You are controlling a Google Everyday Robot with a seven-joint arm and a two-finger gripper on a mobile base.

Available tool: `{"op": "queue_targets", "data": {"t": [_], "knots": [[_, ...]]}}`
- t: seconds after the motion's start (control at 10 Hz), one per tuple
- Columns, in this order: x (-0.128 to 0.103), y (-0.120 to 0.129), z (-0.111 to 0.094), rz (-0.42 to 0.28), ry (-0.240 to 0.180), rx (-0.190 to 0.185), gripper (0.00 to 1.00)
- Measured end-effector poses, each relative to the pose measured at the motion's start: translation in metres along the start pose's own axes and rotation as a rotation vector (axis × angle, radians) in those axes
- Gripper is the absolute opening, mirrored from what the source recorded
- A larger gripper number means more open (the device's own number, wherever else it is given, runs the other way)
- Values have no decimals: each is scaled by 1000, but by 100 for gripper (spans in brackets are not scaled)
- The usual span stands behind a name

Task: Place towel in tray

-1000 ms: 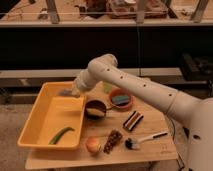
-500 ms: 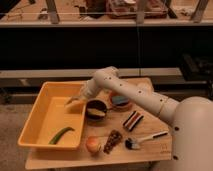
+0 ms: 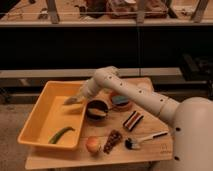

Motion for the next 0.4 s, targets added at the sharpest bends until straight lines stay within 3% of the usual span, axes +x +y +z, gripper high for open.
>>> {"op": "queue_targets", "data": {"t": [0.4], "knots": [[-28, -4, -22, -31, -48, 4, 78]]}}
